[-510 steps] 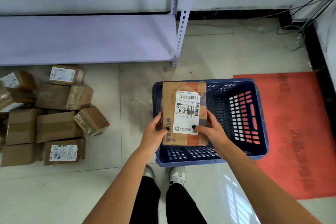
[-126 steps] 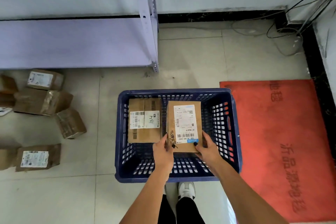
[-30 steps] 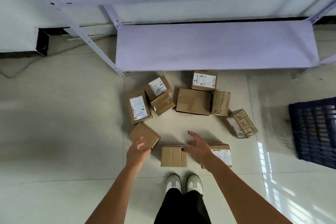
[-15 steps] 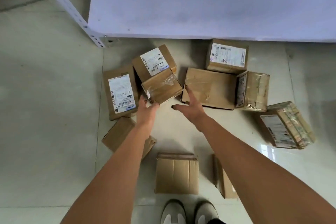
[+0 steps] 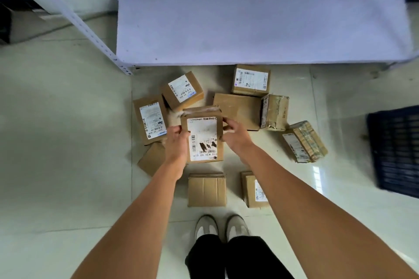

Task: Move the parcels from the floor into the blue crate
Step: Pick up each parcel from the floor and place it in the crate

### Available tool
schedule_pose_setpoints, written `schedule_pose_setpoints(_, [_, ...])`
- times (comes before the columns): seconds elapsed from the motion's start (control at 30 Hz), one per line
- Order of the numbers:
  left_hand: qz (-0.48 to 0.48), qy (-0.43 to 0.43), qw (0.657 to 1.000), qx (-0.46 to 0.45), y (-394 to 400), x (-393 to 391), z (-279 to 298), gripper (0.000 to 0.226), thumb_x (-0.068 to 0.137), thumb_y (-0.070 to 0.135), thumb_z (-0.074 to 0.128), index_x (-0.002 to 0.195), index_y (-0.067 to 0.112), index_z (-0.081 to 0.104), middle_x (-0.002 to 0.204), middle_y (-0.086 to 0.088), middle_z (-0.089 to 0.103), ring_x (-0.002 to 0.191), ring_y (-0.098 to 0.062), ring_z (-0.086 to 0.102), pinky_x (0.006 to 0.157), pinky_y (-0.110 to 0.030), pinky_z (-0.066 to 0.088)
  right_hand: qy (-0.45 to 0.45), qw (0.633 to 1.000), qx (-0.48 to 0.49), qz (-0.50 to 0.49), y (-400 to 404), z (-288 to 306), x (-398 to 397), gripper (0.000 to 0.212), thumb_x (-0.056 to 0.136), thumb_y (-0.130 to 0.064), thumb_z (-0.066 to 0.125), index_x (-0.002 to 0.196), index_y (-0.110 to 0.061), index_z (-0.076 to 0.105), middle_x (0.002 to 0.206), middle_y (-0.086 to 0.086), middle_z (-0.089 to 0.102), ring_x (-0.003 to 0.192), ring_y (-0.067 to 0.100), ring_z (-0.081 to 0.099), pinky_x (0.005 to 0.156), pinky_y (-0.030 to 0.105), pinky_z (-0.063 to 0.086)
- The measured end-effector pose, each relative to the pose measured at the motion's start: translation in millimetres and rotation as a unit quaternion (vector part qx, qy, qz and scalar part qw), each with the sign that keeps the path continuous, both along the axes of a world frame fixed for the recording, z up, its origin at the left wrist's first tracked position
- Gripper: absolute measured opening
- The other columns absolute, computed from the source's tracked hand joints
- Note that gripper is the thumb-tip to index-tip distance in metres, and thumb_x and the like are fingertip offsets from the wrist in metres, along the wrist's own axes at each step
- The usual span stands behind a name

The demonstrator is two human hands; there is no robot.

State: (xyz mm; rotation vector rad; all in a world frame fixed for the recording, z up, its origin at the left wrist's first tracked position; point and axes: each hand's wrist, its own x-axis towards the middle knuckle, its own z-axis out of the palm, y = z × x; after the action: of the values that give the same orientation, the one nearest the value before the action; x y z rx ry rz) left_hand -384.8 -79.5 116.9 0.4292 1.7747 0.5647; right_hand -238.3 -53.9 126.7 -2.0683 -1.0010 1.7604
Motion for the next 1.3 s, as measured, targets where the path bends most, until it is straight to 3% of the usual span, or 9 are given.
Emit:
schedule_pose_setpoints(0.17, [-0.055,-0.008,0.998,-0.002,-13,42,71,0.030,0.080,0.026,0.050,0.108,0.031,0.041,0.120,-0.011,0.057,0.111,-0.029,0.055,0.095,-0.047,0.046,-0.029,0.999,-0.024,-0.013,-18,70,43,0.064,0.083,0.004,0.052,0.139,-0.025,0.045,0.125,0.004,0.061,0.093,0.014,0.054,0.055,0.009,0.035])
schedule_pose_setpoints(0.3, [-0.106,-0.026,0.993,0.044,-19,99,117,0.053,0.085,0.006,0.049,0.132,0.027,0.036,0.131,-0.003,0.043,0.117,-0.019,0.048,0.090,-0.034,0.041,-0.033,0.999,-0.032,-0.011,-31,118,96,0.072,0.083,-0.002,0.060,0.145,-0.025,0.031,0.127,0.007,0.061,0.108,0.024,0.059,0.079,0.024,0.048])
schedule_pose_setpoints(0.4, [-0.173,-0.018,0.983,0.064,-21,155,153,0.063,0.086,-0.003,0.049,0.136,0.032,0.032,0.116,0.002,0.044,0.101,-0.009,0.048,0.081,-0.017,0.045,0.004,0.998,-0.031,-0.049,-38,144,158,0.089,0.083,-0.002,0.063,0.148,-0.036,0.012,0.116,0.007,0.060,0.101,0.026,0.062,0.081,0.036,0.056])
schedule_pose_setpoints(0.47, [-0.206,-0.003,0.976,0.067,-25,200,173,0.067,0.084,-0.005,0.051,0.133,0.036,0.032,0.106,0.006,0.047,0.098,-0.007,0.052,0.077,-0.011,0.049,0.020,0.996,-0.037,-0.079,-41,160,209,0.085,0.083,0.000,0.061,0.146,-0.039,0.018,0.109,0.005,0.057,0.099,0.026,0.063,0.076,0.035,0.058])
schedule_pose_setpoints(0.63, [-0.210,0.043,0.976,0.041,-45,332,223,0.073,0.076,0.002,0.065,0.139,0.024,0.038,0.131,-0.004,0.048,0.114,-0.018,0.054,0.093,-0.031,0.049,0.027,0.995,-0.040,-0.083,-57,210,353,0.059,0.082,-0.001,0.059,0.131,-0.028,0.039,0.097,0.008,0.061,0.089,0.025,0.064,0.066,0.030,0.059])
schedule_pose_setpoints(0.8, [-0.150,0.077,0.985,0.033,-78,447,264,0.070,0.065,0.019,0.078,0.129,0.022,0.050,0.121,-0.009,0.058,0.106,-0.024,0.062,0.095,-0.040,0.051,0.049,0.994,-0.051,-0.079,-79,263,477,0.050,0.084,0.000,0.058,0.125,-0.023,0.041,0.106,0.011,0.058,0.091,0.025,0.063,0.076,0.036,0.059])
schedule_pose_setpoints(1.03, [-0.093,0.064,0.993,0.027,-79,564,316,0.056,0.080,0.010,0.069,0.131,0.012,0.048,0.123,-0.009,0.062,0.108,-0.027,0.061,0.096,-0.036,0.048,0.036,0.995,-0.042,-0.086,-73,306,585,0.050,0.083,0.000,0.062,0.122,-0.023,0.043,0.119,0.013,0.058,0.105,0.028,0.061,0.075,0.038,0.060])
schedule_pose_setpoints(1.17, [-0.137,0.034,0.989,0.032,-69,608,315,0.051,0.082,0.007,0.066,0.129,0.011,0.048,0.114,-0.008,0.063,0.093,-0.021,0.059,0.068,-0.010,0.051,-0.031,0.997,-0.021,-0.072,-63,309,628,0.062,0.080,-0.007,0.065,0.132,-0.029,0.039,0.110,0.008,0.066,0.100,0.028,0.065,0.083,0.048,0.057])
schedule_pose_setpoints(1.3, [-0.192,0.027,0.981,0.024,-66,652,309,0.067,0.085,0.011,0.062,0.143,0.025,0.032,0.126,-0.007,0.061,0.108,-0.024,0.061,0.098,-0.037,0.048,-0.074,0.997,-0.003,-0.033,-56,314,664,0.068,0.081,-0.010,0.065,0.136,-0.035,0.032,0.107,0.003,0.062,0.101,0.027,0.063,0.084,0.048,0.057])
